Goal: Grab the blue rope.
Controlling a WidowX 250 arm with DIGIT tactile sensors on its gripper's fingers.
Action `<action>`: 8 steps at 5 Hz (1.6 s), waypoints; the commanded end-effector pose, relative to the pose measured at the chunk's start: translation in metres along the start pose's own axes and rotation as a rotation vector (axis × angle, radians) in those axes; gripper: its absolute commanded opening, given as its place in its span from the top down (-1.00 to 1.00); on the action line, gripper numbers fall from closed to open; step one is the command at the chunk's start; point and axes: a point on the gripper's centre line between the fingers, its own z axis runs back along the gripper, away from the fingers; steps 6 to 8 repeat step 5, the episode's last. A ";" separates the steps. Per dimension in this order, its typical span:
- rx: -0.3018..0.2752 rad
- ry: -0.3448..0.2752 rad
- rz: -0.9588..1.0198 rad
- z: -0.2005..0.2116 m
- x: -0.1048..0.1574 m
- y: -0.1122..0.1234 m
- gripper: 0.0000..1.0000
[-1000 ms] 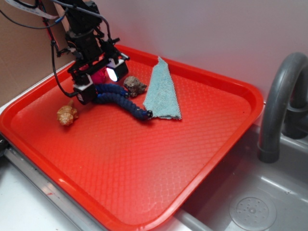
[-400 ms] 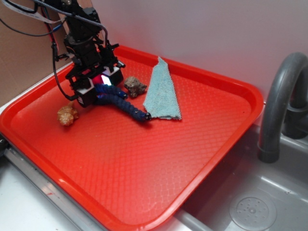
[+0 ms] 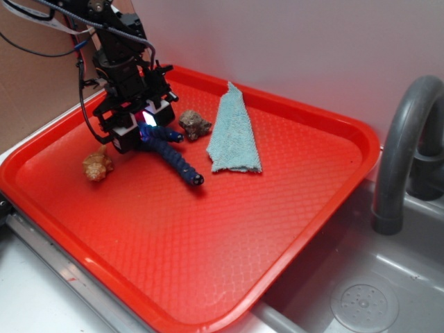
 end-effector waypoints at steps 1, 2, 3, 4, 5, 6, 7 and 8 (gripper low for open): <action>-0.242 0.047 -0.077 0.110 0.008 -0.031 1.00; -0.323 0.031 -0.302 0.162 0.004 -0.030 1.00; -0.433 0.048 -0.531 0.212 -0.005 -0.023 1.00; -0.478 0.011 -0.689 0.262 -0.013 -0.015 1.00; -0.439 0.104 -0.823 0.260 -0.004 -0.024 1.00; -0.439 0.104 -0.823 0.260 -0.004 -0.024 1.00; -0.439 0.104 -0.823 0.260 -0.004 -0.024 1.00; -0.439 0.104 -0.823 0.260 -0.004 -0.024 1.00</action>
